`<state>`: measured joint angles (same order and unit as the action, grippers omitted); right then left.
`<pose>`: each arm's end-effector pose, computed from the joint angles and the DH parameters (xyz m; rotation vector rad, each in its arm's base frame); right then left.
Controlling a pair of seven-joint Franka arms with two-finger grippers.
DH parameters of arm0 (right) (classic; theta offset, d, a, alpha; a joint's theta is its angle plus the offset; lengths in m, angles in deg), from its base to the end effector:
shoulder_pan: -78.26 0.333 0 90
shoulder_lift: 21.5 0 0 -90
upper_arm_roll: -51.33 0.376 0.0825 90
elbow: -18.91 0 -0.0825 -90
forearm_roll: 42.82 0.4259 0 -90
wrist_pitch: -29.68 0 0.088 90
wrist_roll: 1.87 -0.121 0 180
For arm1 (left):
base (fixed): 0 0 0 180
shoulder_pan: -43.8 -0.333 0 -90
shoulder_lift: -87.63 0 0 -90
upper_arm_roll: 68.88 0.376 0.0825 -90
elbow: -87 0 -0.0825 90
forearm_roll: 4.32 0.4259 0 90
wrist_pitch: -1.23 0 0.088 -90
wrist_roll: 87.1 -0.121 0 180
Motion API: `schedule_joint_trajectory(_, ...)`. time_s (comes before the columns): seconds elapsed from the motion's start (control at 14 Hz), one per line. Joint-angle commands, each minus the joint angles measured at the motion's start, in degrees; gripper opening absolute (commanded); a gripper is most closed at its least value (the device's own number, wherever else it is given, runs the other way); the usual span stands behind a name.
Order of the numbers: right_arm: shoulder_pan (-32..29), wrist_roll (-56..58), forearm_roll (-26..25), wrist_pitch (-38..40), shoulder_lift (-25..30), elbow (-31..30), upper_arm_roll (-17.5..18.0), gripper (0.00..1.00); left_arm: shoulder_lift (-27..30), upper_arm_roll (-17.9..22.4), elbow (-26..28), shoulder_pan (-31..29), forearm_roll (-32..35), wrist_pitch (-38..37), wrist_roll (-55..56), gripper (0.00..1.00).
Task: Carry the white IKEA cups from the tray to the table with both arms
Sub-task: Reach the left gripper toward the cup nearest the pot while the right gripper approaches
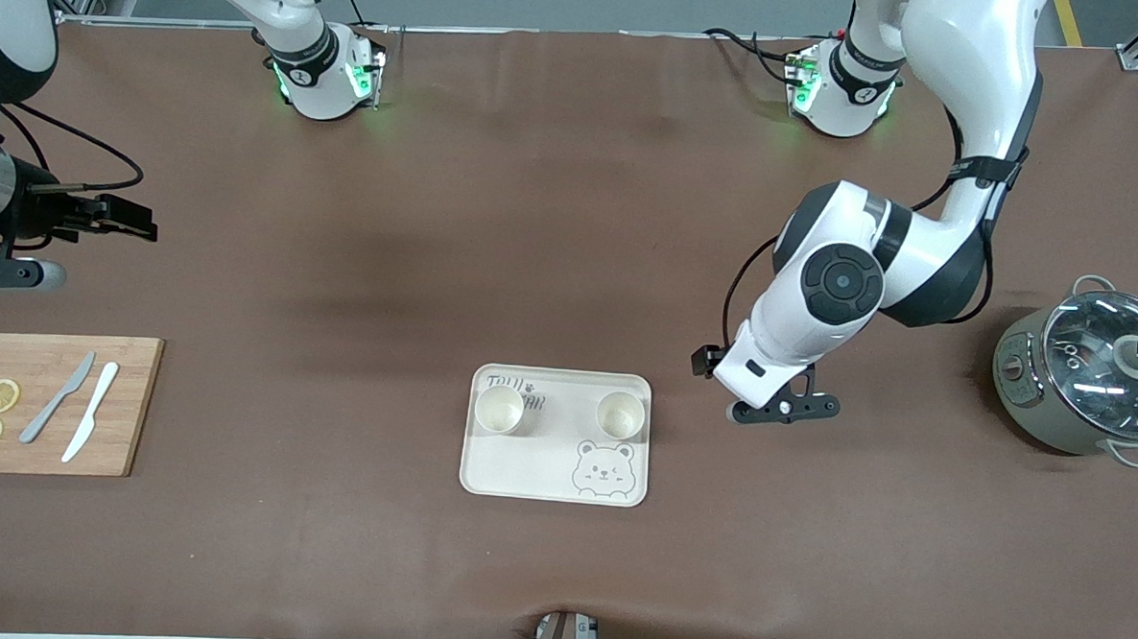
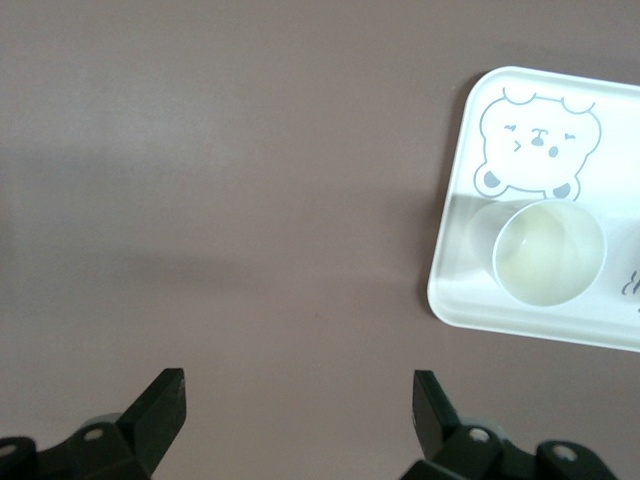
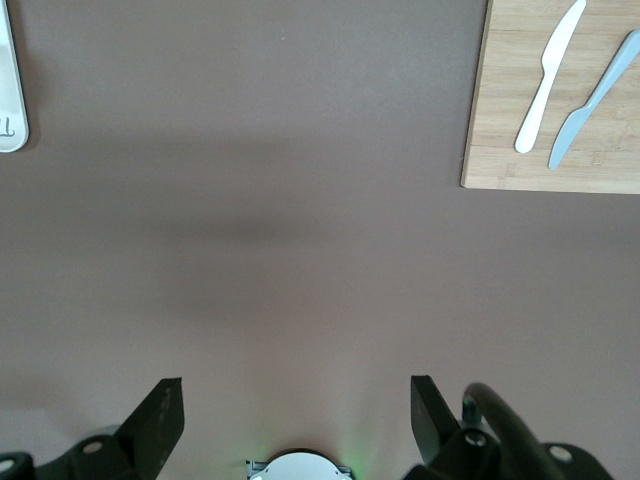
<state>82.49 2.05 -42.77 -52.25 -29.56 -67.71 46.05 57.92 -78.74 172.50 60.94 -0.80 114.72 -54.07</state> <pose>0.6245 -0.0073 0.6041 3.1188 0.0773 -0.3481 0.6912 -0.3222 0.3927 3.1230 0.1584 -0.0529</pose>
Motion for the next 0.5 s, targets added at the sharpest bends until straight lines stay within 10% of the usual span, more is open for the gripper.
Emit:
schedule_joint_trajectory(0.0,0.0,0.4,-0.1,0.5,-1.2,1.5,0.4,1.00,-1.7,0.1,-1.9,1.5,1.5,1.1,1.5,1.00)
schedule_joint_trajectory(0.43,0.3,-0.3,0.6,-1.7,-6.4,0.6,0.4,1.00,-6.9,0.5,-6.5,2.9,1.5,3.8,2.2,1.00)
